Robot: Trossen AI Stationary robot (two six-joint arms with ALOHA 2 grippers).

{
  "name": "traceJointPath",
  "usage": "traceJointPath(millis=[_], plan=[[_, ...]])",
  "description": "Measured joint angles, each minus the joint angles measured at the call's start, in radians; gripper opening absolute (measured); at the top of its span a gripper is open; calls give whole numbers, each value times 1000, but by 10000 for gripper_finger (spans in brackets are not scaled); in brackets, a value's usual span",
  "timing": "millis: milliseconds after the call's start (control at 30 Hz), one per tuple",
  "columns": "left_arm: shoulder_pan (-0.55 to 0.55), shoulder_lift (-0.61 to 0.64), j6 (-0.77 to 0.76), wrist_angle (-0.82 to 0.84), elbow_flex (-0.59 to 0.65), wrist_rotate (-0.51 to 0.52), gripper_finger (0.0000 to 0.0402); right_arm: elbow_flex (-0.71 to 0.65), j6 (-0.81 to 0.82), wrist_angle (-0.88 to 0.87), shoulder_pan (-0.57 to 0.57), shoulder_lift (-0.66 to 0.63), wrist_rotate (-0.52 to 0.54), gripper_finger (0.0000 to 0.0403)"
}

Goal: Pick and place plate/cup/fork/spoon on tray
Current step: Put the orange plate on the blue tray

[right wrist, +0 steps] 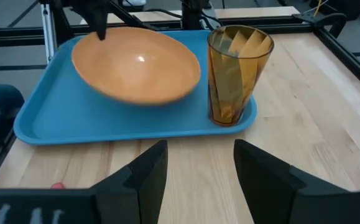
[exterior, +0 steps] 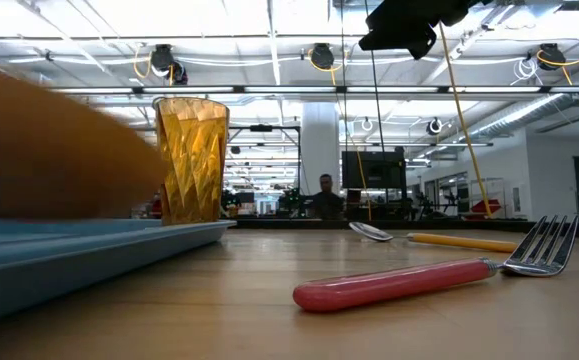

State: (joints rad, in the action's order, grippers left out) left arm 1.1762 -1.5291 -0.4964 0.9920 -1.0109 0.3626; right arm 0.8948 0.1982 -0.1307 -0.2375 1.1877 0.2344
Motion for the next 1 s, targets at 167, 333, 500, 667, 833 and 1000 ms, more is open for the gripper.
traceJointPath(millis=[167, 333, 500, 667, 833, 1000], plan=[[-34, 0, 6, 2, 36, -3, 9, 0, -3, 0, 0, 0, 0, 176], [-44, 0, 4, 0, 64, -48, 22, 0, -4, 0, 0, 0, 0, 176], [-45, 0, 4, -17, 90, -47, 38, 0, -3, 0, 0, 0, 0, 176], [-44, 1, -4, -44, 112, -47, 32, 0, 4, 0, 0, 0, 0, 176], [-45, 1, -4, -75, 127, -47, 30, 0, 24, 0, 0, 0, 0, 176], [-45, 1, -7, -74, 129, -46, 30, 0, 26, 0, 0, 0, 0, 176]])
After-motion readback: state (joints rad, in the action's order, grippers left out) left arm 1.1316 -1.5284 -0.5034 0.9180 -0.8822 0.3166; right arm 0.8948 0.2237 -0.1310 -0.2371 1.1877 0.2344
